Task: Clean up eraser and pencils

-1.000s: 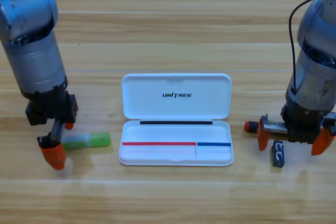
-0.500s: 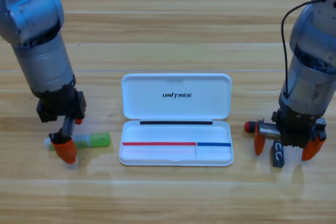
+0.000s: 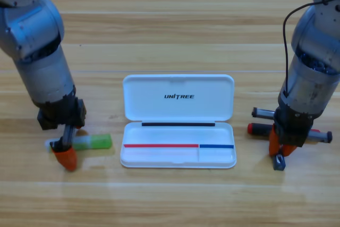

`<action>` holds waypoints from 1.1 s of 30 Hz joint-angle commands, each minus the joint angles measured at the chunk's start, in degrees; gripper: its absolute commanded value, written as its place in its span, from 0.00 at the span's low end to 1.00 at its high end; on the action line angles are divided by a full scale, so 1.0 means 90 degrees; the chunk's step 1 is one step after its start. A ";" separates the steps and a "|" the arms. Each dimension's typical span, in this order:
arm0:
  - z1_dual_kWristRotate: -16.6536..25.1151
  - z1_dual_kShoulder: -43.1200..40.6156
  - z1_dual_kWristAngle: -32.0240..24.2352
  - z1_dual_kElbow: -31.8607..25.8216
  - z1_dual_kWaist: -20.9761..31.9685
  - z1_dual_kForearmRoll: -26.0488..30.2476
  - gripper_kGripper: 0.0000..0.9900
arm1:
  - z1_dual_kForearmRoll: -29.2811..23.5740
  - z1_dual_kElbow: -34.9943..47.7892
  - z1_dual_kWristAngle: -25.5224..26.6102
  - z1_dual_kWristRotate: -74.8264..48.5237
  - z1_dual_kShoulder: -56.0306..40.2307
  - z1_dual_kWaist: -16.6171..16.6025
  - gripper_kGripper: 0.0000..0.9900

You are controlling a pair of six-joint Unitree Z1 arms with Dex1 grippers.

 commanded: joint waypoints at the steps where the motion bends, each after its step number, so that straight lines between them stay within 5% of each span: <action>1: 0.0036 -0.0008 0.0107 0.0306 0.0095 -0.0191 0.97 | -0.0098 0.0395 0.0230 -0.0076 0.0329 -0.0196 0.00; 5: 0.0046 -0.0076 0.0137 0.0442 0.0075 -0.0357 0.97 | 0.0468 0.0034 0.0269 -0.1013 -0.0013 -0.0196 0.00; 10: 0.0065 -0.0155 0.0186 0.0608 0.0046 -0.0572 0.93 | 0.1601 -0.1099 0.0532 -0.4285 -0.0482 0.0175 0.00; 14: 0.0133 -0.0233 0.0234 0.0765 0.0046 -0.0816 0.64 | 0.2695 -0.2105 0.0982 -0.6843 -0.0531 0.0556 0.00; 21: 0.0251 -0.0116 0.0391 0.0686 0.0007 -0.0826 0.00 | 0.3427 -0.3541 0.0933 -0.9070 0.0358 0.1025 0.00; 28: 0.0055 -0.0409 0.0537 0.0501 -0.0071 -0.0504 0.00 | 0.3769 -0.4556 0.0562 -0.9548 0.1588 0.1122 0.00; 33: 0.0026 -0.0682 0.0537 -0.0085 -0.0081 0.0356 0.00 | 0.3759 -0.4791 0.0366 -0.9597 0.1989 0.1113 0.00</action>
